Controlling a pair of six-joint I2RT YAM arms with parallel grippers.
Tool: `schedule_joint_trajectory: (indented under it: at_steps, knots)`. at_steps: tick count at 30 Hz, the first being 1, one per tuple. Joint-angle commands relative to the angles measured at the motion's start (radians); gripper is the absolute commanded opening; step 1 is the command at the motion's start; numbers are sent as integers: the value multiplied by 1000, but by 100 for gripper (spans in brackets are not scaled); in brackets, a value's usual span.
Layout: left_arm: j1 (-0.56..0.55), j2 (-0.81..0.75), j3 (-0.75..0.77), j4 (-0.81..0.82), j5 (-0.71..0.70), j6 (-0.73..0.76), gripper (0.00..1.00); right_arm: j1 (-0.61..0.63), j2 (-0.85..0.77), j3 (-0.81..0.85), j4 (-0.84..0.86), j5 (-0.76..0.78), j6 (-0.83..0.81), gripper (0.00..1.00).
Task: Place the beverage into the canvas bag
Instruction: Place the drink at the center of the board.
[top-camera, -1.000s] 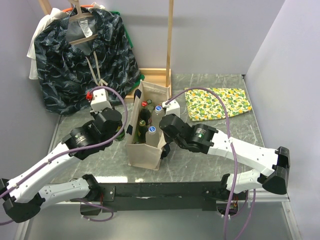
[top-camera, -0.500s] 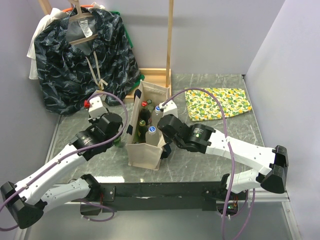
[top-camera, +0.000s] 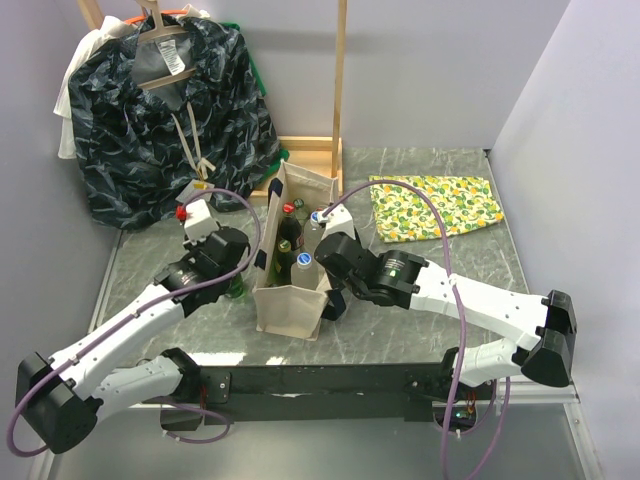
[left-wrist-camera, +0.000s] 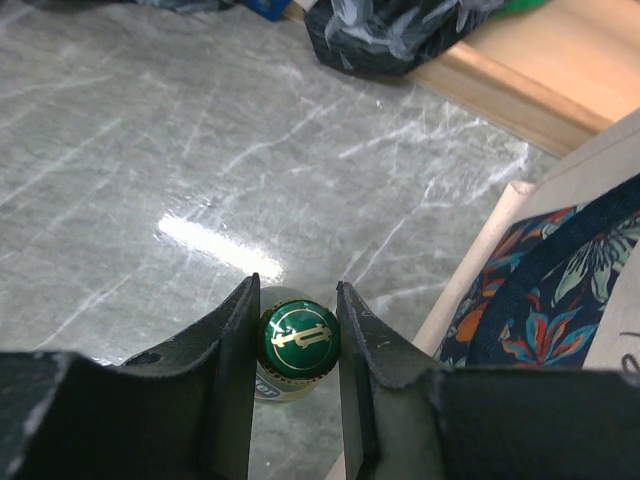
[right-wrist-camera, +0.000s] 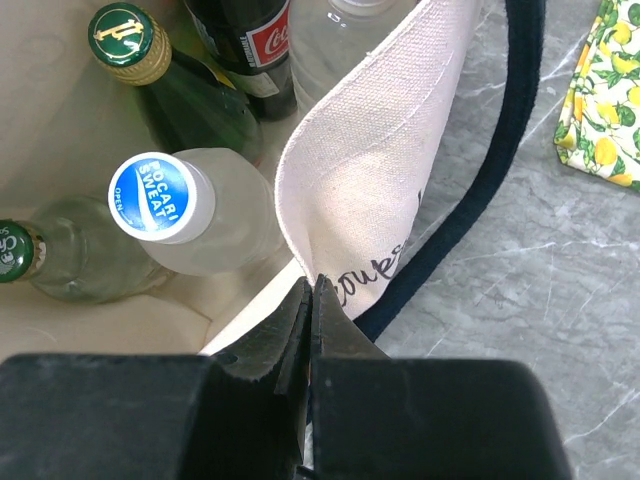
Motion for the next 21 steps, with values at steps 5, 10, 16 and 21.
schedule_joint_trajectory:
  at_steps: [5,10,16,21]
  knots:
    - [3,-47,-32,133,8,-43,1,5,-7,-20,-47,-42,10,0]
    - [3,-73,-50,122,14,-49,15,6,1,-20,-46,-45,7,0]
    - [3,-87,-55,108,20,-44,45,6,6,-17,-43,-49,4,0]
    - [3,-107,-45,108,26,-12,55,8,13,-13,-43,-49,4,0]
